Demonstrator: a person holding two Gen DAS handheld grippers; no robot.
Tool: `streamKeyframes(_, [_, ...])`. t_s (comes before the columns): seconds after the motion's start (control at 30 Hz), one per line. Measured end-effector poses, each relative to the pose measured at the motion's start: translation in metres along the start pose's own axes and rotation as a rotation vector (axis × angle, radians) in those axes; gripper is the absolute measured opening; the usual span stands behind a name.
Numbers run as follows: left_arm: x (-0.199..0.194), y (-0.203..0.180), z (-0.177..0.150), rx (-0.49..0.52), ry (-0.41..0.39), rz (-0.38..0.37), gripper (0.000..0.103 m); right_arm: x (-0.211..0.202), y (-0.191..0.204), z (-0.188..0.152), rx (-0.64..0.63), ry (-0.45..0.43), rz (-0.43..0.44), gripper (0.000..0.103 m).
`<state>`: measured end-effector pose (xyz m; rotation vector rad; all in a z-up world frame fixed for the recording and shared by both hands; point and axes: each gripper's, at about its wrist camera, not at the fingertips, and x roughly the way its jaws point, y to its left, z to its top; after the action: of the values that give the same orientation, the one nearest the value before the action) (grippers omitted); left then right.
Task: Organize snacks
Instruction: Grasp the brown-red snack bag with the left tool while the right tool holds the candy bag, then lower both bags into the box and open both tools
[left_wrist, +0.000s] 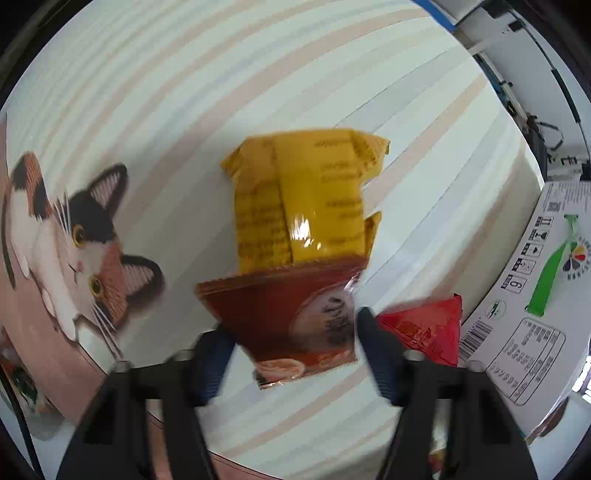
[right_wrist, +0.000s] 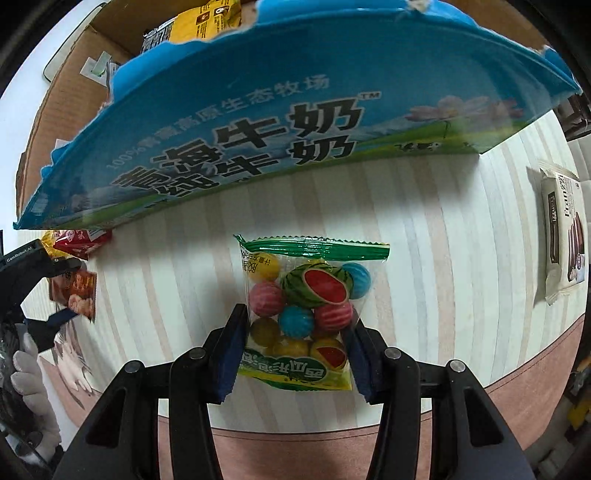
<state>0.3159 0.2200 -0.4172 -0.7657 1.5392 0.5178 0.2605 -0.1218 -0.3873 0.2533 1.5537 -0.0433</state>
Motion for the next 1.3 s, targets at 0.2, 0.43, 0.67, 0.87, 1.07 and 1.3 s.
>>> streamKeyframes(0.2, [-0.003,0.001,-0.024,0.077,-0.017,0.04,0.053,0.002,-0.001,0.002,-0.015,0.002,0.008,0.053])
streamKeyframes(0.43, [-0.015,-0.001,-0.082,0.217,-0.035,0.05,0.053,-0.01,0.0,-0.004,-0.071,-0.007,0.031,0.053])
streamKeyframes(0.67, [-0.045,-0.027,-0.154,0.402,-0.034,-0.013,0.053,-0.048,-0.008,-0.016,-0.133,-0.037,0.074,0.053])
streamKeyframes(0.87, [-0.1,-0.07,-0.196,0.557,-0.087,-0.108,0.053,-0.105,-0.02,-0.012,-0.165,-0.092,0.14,0.053])
streamKeyframes(1.07, [-0.156,-0.144,-0.167,0.689,-0.149,-0.183,0.053,-0.165,-0.033,0.029,-0.147,-0.181,0.2,0.053])
streamKeyframes(1.3, [-0.176,-0.23,-0.114,0.8,-0.226,-0.099,0.053,-0.185,-0.034,0.117,-0.163,-0.242,0.107,0.053])
